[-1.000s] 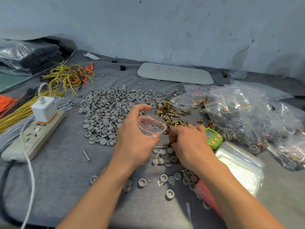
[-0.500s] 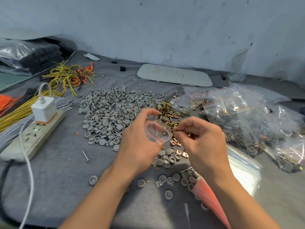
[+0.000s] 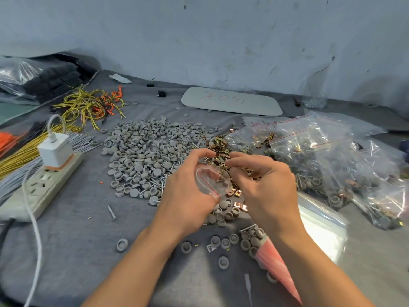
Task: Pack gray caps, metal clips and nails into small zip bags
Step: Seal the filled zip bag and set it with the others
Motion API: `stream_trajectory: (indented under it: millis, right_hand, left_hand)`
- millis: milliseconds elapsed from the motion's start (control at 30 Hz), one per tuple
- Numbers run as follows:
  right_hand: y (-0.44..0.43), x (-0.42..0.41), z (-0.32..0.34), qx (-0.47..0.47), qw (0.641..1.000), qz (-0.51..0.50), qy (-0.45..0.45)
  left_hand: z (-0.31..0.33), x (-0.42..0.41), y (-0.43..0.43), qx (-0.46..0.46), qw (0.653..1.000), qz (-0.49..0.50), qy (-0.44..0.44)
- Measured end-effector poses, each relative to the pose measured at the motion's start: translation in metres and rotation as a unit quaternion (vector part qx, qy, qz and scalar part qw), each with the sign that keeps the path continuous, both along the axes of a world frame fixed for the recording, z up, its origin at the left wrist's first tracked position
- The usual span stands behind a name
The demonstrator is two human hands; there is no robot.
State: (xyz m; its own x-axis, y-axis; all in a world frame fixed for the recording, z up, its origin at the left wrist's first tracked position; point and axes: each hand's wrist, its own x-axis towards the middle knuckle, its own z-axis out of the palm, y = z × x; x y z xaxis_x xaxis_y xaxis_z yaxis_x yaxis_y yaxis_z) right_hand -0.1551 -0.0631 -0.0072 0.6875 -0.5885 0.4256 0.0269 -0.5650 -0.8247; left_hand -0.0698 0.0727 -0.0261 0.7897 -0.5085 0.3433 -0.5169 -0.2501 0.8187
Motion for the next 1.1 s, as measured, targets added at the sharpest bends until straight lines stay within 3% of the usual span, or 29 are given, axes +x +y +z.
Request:
stream_trajectory:
  millis: [100,200,367,567,633,700,833,967,1100]
  right_hand:
    - [-0.014,-0.003,0.001,0.008,0.998,-0.059,0.030]
    - [-0.019,-0.005,-0.003,0.005,0.995,-0.045,0.087]
    - [-0.006,0.001,-0.008,0.157,0.973,0.093,0.141]
    - [0.010,0.002,-0.003,0.350,0.887,0.255,0.160]
    - [0.011,0.001,-0.001,0.371,0.871,0.286,0.152]
    - [0.009,0.000,0.001,0.371,0.871,0.292,0.138]
    - [0.006,0.000,-0.001,0.375,0.892,0.237,0.091]
    - [0.003,0.003,-0.004,0.377,0.915,0.140,0.036]
    - [-0.003,0.002,-0.004,0.364,0.923,0.110,0.052]
  left_hand:
    - [0.002,0.005,0.004,-0.055,0.997,0.008,0.062]
    - [0.009,0.012,0.008,-0.163,0.965,0.004,0.206]
    - [0.015,0.024,0.016,-0.373,0.815,-0.107,0.431]
    - [0.011,0.027,0.019,-0.421,0.718,-0.236,0.501]
    - [0.013,0.028,0.020,-0.420,0.695,-0.260,0.522]
    - [0.015,0.028,0.021,-0.399,0.704,-0.264,0.525]
    - [0.016,0.025,0.019,-0.292,0.755,-0.231,0.539]
    - [0.013,0.020,0.016,-0.127,0.845,-0.166,0.493]
    - [0.007,0.022,0.017,-0.126,0.880,-0.110,0.444]
